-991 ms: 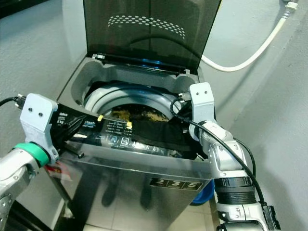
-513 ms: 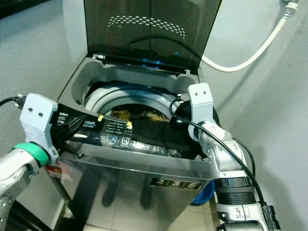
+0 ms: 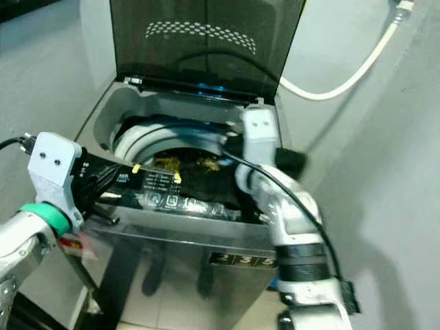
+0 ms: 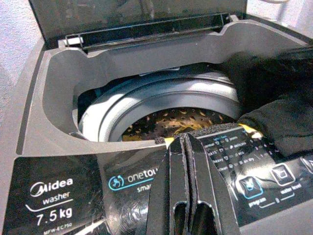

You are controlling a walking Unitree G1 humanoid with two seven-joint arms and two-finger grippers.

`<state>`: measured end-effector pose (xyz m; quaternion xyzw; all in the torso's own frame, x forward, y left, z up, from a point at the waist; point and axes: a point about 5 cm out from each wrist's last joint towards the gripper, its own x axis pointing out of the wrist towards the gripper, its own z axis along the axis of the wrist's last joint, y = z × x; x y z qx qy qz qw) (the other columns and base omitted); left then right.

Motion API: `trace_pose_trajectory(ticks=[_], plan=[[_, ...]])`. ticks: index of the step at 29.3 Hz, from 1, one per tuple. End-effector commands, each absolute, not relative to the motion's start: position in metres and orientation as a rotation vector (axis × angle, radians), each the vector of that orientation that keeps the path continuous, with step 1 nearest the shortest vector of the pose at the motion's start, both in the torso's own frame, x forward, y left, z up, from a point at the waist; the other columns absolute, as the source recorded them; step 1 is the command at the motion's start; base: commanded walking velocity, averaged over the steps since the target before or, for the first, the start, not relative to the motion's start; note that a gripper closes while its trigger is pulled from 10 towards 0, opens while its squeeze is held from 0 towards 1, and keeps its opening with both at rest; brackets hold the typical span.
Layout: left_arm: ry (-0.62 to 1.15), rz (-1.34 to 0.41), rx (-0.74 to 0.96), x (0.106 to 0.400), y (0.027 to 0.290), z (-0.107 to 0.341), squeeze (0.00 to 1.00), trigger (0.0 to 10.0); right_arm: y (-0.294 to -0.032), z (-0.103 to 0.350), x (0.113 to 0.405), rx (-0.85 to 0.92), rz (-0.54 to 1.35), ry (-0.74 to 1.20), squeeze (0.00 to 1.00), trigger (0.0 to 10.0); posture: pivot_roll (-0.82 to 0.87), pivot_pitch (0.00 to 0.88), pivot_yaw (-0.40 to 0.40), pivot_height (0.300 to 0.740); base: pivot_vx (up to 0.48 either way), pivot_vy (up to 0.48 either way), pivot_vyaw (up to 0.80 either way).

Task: Clothes washing

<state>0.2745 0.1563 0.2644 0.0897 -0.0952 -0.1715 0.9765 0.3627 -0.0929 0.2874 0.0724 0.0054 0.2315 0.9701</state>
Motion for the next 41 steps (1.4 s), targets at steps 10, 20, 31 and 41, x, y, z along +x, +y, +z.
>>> trace_pose_trajectory(ticks=[10,20,31,41], plan=[[-0.182,-0.343,0.179,0.275,0.156,0.263,0.00,10.0,-0.110,0.389,0.344,0.587,0.675,-0.359,0.00,0.0,0.04,0.095,-0.005,0.740,0.000,0.000,0.00],[-0.179,-0.349,0.181,0.278,0.156,0.263,0.00,10.0,-0.144,0.308,0.386,0.134,0.157,-0.080,0.00,10.0,0.04,0.096,0.010,0.740,0.000,0.000,0.00],[-0.181,-0.355,0.187,0.280,0.155,0.265,0.00,10.0,-0.133,0.314,0.398,0.220,0.132,-0.126,1.00,10.0,0.05,0.093,0.017,0.740,0.000,0.000,0.00],[-0.178,-0.372,0.183,0.280,0.156,0.264,0.00,10.0,-0.111,0.299,0.392,0.108,0.353,0.082,0.00,10.0,0.05,0.092,0.021,0.740,0.000,0.000,0.00]])
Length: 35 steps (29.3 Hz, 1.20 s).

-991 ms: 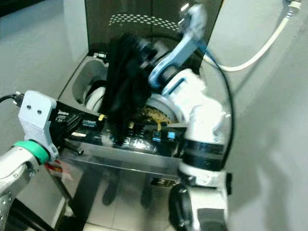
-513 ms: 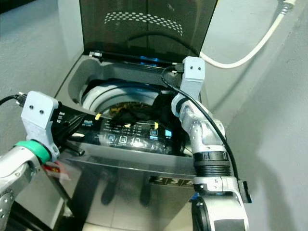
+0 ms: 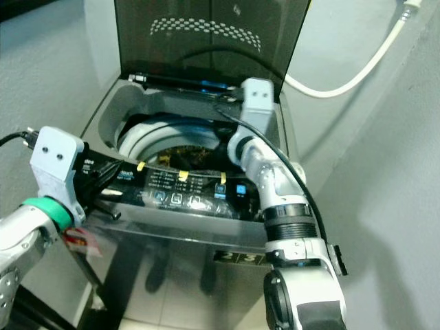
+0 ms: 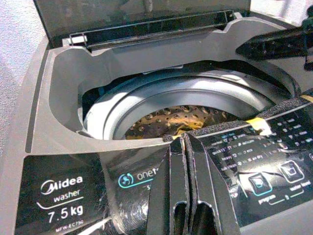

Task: Clothes washing

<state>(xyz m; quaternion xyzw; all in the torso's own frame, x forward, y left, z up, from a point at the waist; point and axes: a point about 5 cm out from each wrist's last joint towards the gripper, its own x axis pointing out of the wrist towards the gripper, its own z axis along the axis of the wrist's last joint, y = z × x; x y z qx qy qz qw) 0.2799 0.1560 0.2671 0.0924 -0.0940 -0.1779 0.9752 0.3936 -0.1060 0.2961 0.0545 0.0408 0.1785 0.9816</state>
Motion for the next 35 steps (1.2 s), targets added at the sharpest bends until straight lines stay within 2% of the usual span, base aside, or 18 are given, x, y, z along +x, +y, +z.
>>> trace_pose_trajectory(ticks=[1,3,5,8,9,11,12,14,19,20,22,23,26,30,35], plan=[[-0.178,-0.372,0.183,0.280,0.156,0.264,0.00,10.0,-0.111,0.299,0.392,0.108,0.353,0.082,0.00,10.0,0.05,0.092,0.021,0.740,0.000,0.000,0.00],[-0.178,-0.380,0.180,0.281,0.155,0.263,0.00,10.0,-0.114,0.299,0.393,0.108,0.336,0.077,0.00,10.0,0.05,0.091,0.022,0.740,0.000,0.000,0.00],[-0.176,-0.398,0.171,0.281,0.154,0.263,0.00,10.0,-0.132,0.319,0.397,0.178,0.211,-0.081,0.00,10.0,0.05,0.090,0.023,0.740,0.000,0.000,0.00],[-0.175,-0.395,0.169,0.281,0.154,0.263,0.00,10.0,-0.144,0.332,0.397,0.232,0.138,-0.177,0.00,10.0,0.05,0.087,0.024,0.740,0.000,0.000,0.00],[-0.157,-0.370,0.181,0.282,0.156,0.261,0.00,10.0,-0.155,0.338,0.395,0.245,0.085,-0.235,0.00,10.0,0.05,0.082,0.027,0.740,0.000,0.000,0.00],[-0.138,-0.317,0.206,0.285,0.161,0.258,0.00,10.0,-0.159,0.337,0.392,0.239,0.067,-0.259,0.00,10.0,0.05,0.076,0.029,0.740,0.000,0.000,0.00],[-0.138,-0.317,0.206,0.285,0.161,0.258,0.00,10.0,-0.159,0.337,0.392,0.239,0.067,-0.259,0.00,10.0,0.05,0.076,0.029,0.740,0.000,0.000,0.00],[-0.115,-0.195,0.250,0.296,0.168,0.255,0.00,10.0,-0.153,0.321,0.382,0.169,0.082,-0.287,0.00,10.0,0.05,0.057,0.027,0.740,0.000,0.000,0.00],[-0.118,-0.123,0.258,0.303,0.168,0.257,0.00,10.0,-0.144,0.310,0.371,0.100,0.101,-0.322,0.00,10.0,0.05,0.045,0.026,0.740,0.000,0.000,0.00],[-0.206,-0.065,0.213,0.309,0.163,0.262,0.00,10.0,-0.132,0.282,0.359,0.101,0.130,-0.283,0.00,10.0,0.04,0.013,0.018,0.740,0.000,0.000,0.00],[-0.206,-0.065,0.213,0.309,0.163,0.262,0.00,10.0,-0.132,0.282,0.359,0.101,0.130,-0.283,0.00,10.0,0.04,0.013,0.018,0.740,0.000,0.000,0.00],[-0.271,-0.064,0.171,0.310,0.158,0.265,0.00,10.0,-0.127,0.266,0.353,0.093,0.123,-0.262,0.00,10.0,0.04,0.005,0.016,0.740,0.000,0.000,0.00],[-0.317,-0.073,0.116,0.310,0.153,0.267,0.00,10.0,-0.122,0.248,0.347,0.121,0.127,-0.237,0.00,10.0,0.04,0.000,0.015,0.740,0.000,0.000,0.00],[-0.244,-0.042,0.031,0.305,0.161,0.255,0.00,10.0,-0.120,0.239,0.345,0.230,0.095,-0.247,0.00,10.0,0.04,0.000,0.020,0.740,0.000,0.000,0.00],[-0.166,-0.049,-0.003,0.300,0.165,0.239,0.00,10.0,-0.117,0.238,0.339,0.203,0.113,-0.266,0.00,10.0,0.04,0.000,0.011,0.740,0.000,0.000,0.00]])
